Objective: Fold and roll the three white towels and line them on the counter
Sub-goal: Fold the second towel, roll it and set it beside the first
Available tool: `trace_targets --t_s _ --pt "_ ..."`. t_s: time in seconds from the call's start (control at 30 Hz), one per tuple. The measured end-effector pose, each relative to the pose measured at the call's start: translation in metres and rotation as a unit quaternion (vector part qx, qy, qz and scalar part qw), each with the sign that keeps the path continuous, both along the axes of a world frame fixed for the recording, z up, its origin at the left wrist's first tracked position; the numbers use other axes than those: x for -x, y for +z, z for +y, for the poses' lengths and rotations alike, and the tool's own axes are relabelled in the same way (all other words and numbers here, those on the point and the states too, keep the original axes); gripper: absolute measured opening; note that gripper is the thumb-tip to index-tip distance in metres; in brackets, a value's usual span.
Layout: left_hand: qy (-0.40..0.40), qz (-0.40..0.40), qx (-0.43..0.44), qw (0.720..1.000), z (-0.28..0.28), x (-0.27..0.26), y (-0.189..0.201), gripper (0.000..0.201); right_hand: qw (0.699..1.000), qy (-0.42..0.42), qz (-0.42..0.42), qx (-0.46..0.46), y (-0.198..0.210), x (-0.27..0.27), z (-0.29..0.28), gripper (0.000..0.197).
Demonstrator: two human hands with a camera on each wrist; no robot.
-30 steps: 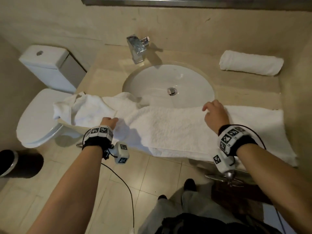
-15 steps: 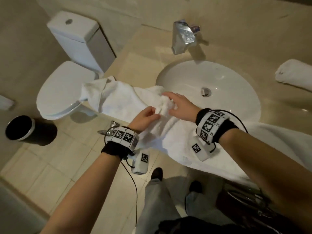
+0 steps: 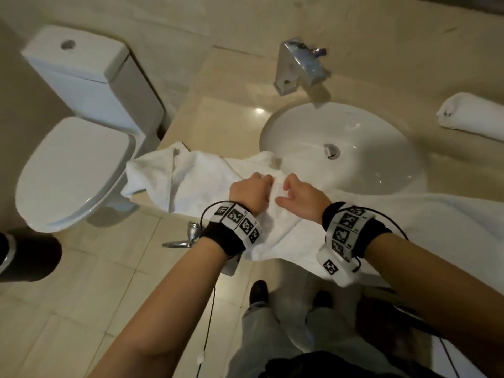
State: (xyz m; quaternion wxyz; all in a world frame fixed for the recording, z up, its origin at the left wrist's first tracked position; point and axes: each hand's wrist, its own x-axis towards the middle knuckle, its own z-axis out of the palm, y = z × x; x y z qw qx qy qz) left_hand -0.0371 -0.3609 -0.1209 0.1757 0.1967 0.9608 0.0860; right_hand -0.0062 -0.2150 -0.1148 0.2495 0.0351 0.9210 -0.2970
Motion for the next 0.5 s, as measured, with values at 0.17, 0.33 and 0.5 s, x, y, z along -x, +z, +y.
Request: trace_targets --t_s 0.17,0.33,0.5 --pt "-0.071 0.048 0.015 0.996 0.007 0.022 -0.005 0.023 0.993 0.026 -0.005 -0.117 -0.01 -0.005 -0.019 0.036" --pt "0.032 0.011 -0.129 0.991 -0.015 0.038 -0.005 0.022 0.995 0.003 0.031 -0.097 -0.009 -0.006 -0.016 0.012" --pt "0.323 -0.14 -0.357 0.865 -0.033 0.049 -0.015 0.027 0.994 -0.08 0.058 0.038 -0.001 -0.01 -0.007 0.012"
